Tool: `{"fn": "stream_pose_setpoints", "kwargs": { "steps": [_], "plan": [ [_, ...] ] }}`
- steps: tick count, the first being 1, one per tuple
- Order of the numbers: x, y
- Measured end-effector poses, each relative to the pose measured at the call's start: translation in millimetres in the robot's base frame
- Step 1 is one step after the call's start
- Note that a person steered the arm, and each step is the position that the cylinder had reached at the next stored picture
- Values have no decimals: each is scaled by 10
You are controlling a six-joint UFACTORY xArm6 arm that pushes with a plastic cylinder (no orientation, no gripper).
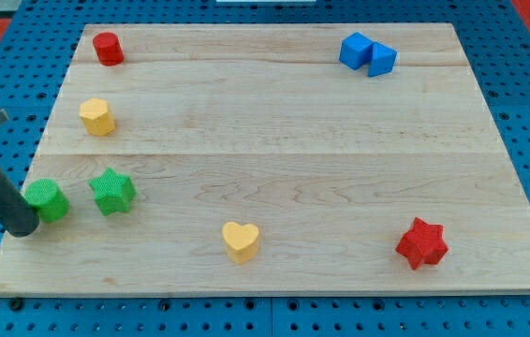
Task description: Slide yellow heart towards center left
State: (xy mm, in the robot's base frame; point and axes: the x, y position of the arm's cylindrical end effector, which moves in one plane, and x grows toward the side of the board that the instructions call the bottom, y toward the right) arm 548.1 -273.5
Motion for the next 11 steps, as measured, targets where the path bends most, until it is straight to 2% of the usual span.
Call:
{"fn": "stream_pose_setpoints", "kwargs": {
  "steps": [1,2,3,4,5,8,11],
  "plan": [
    [-15,-303],
    [-81,-79],
    [-88,460],
    [103,802],
    [676,1197],
    [599,2710],
    [-330,1823]
  ]
}}
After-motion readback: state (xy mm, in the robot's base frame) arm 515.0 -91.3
